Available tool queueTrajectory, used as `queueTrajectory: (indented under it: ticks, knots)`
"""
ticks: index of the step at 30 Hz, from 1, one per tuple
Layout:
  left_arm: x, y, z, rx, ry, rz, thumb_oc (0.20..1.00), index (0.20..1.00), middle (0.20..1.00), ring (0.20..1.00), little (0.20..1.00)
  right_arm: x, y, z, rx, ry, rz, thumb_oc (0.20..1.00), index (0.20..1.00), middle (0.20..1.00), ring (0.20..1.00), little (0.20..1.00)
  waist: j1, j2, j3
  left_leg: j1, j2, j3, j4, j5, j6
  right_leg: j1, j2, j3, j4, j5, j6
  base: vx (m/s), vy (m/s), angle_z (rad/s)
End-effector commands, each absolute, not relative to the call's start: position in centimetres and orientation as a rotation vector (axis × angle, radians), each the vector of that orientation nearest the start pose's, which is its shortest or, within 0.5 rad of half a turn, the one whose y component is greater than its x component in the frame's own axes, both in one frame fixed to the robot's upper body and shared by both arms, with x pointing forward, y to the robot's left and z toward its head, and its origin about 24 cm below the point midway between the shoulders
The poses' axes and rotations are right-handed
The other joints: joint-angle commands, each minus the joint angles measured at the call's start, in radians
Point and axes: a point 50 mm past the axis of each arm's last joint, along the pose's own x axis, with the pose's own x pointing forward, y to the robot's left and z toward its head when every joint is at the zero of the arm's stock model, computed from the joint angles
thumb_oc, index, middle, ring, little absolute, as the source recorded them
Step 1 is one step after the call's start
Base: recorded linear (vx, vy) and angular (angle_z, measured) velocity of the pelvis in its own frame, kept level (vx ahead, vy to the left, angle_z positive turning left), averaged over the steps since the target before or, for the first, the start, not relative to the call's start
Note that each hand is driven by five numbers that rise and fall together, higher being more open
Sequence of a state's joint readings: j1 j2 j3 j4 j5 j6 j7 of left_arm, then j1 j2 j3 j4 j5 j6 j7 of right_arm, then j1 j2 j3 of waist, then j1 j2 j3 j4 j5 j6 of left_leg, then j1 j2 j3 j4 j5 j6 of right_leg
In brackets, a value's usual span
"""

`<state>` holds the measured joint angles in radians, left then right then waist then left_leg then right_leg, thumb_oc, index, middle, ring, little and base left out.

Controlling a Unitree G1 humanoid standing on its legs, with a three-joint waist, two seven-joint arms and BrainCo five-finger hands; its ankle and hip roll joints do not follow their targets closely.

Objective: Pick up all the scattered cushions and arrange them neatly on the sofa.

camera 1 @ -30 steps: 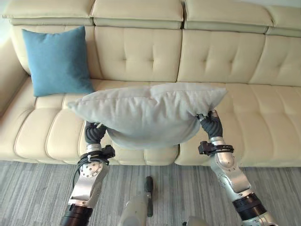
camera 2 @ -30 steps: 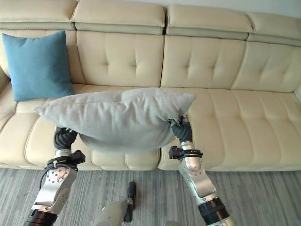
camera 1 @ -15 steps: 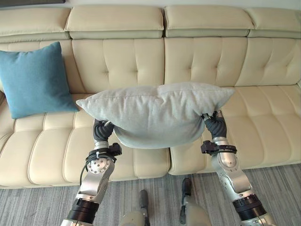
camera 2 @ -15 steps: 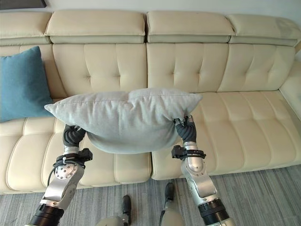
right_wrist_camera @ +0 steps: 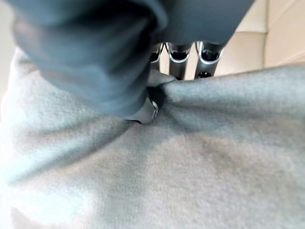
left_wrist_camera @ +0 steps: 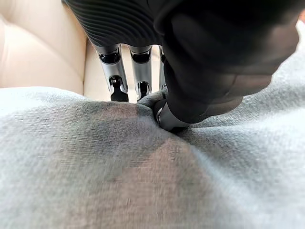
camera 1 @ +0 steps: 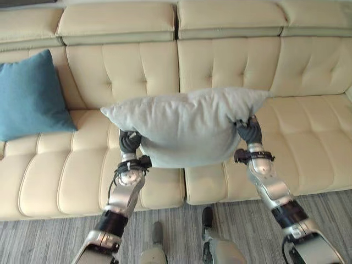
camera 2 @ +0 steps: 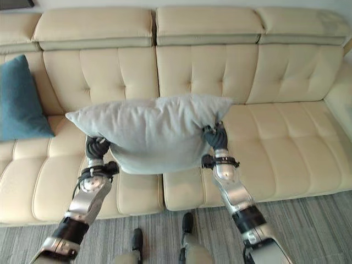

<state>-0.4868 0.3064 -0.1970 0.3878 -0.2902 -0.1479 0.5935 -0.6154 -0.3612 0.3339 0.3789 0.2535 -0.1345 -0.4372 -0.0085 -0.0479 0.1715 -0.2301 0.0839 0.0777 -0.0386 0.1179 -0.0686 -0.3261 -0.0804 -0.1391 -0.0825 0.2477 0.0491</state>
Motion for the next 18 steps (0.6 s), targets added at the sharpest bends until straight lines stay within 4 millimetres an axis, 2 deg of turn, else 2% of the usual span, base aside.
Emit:
queueTrajectory:
  ticks: [1,3,6,7,11,12,16,17,18]
  knots:
    - [35.5,12.9,22.5,0.077,-0.694,0.236,0.200,0.200,0.200,0.200,0.200,35.5,-8.7,23.8,-0.183,-0.714,0.031,0.200,0.200,0.200,0.200,0.200,0.025,-0.012,0.058,-0.042,-0.025,-0.060,0.082,-0.112,-0.022,0.017,-0.069,0.015,0.096,-0.180,0.092,-0.08,-0.058,0.12]
    - [36.2,12.7,24.9,0.100,-0.750,0.252,0.200,0.200,0.200,0.200,0.200,36.1,-8.8,26.8,-0.209,-0.786,-0.018,0.200,0.200,0.200,0.200,0.200,0.026,-0.014,0.072,-0.097,-0.028,-0.066,0.109,-0.109,-0.027,-0.033,-0.071,0.012,0.125,-0.184,0.089,-0.08,-0.064,0.20]
    - [36.9,12.7,27.8,0.144,-0.800,0.268,0.200,0.200,0.200,0.200,0.200,36.5,-9.1,30.5,-0.231,-0.860,-0.087,0.200,0.200,0.200,0.200,0.200,0.026,-0.009,0.096,-0.157,-0.029,-0.077,0.141,-0.117,-0.030,-0.102,-0.070,0.011,0.177,-0.204,0.087,-0.01,-0.041,0.19]
    - [37.1,12.6,28.3,0.154,-0.808,0.268,0.200,0.200,0.200,0.200,0.200,36.5,-9.1,31.2,-0.237,-0.872,-0.099,0.200,0.200,0.200,0.200,0.200,0.024,-0.008,0.102,-0.173,-0.029,-0.078,0.149,-0.119,-0.031,-0.118,-0.072,0.010,0.188,-0.207,0.087,-0.02,-0.021,0.04]
    - [37.7,12.9,29.8,0.183,-0.811,0.278,0.200,0.200,0.200,0.200,0.200,36.9,-9.2,32.6,-0.242,-0.884,-0.120,0.200,0.200,0.200,0.200,0.200,0.018,-0.007,0.122,-0.213,-0.027,-0.081,0.172,-0.125,-0.033,-0.171,-0.074,0.015,0.223,-0.215,0.085,0.01,-0.013,0.03]
    - [37.9,13.1,30.8,0.202,-0.818,0.286,0.200,0.200,0.200,0.200,0.200,37.1,-9.2,33.1,-0.242,-0.879,-0.128,0.200,0.200,0.200,0.200,0.200,0.014,-0.004,0.134,-0.236,-0.024,-0.082,0.180,-0.126,-0.035,-0.202,-0.076,0.014,0.240,-0.215,0.085,0.00,0.000,0.00]
    - [38.3,13.5,31.7,0.233,-0.811,0.304,0.200,0.200,0.200,0.200,0.200,37.3,-8.7,33.1,-0.234,-0.862,-0.122,0.200,0.200,0.200,0.200,0.200,0.006,-0.002,0.149,-0.282,-0.021,-0.083,0.191,-0.125,-0.040,-0.255,-0.074,0.017,0.257,-0.216,0.087,0.00,-0.016,0.01]
    - [38.7,14.0,32.7,0.309,-0.811,0.337,0.200,0.200,0.200,0.200,0.200,37.7,-8.4,33.1,-0.242,-0.843,-0.121,0.200,0.200,0.200,0.200,0.200,-0.001,-0.002,0.161,-0.315,-0.017,-0.086,0.196,-0.121,-0.043,-0.293,-0.072,0.018,0.266,-0.212,0.088,0.00,-0.019,0.06]
    - [38.7,14.0,32.8,0.309,-0.813,0.337,0.200,0.200,0.200,0.200,0.200,37.7,-8.4,33.1,-0.241,-0.845,-0.121,0.200,0.200,0.200,0.200,0.200,-0.002,-0.003,0.160,-0.319,-0.017,-0.086,0.198,-0.121,-0.043,-0.297,-0.072,0.018,0.267,-0.213,0.088,0.00,-0.035,0.06]
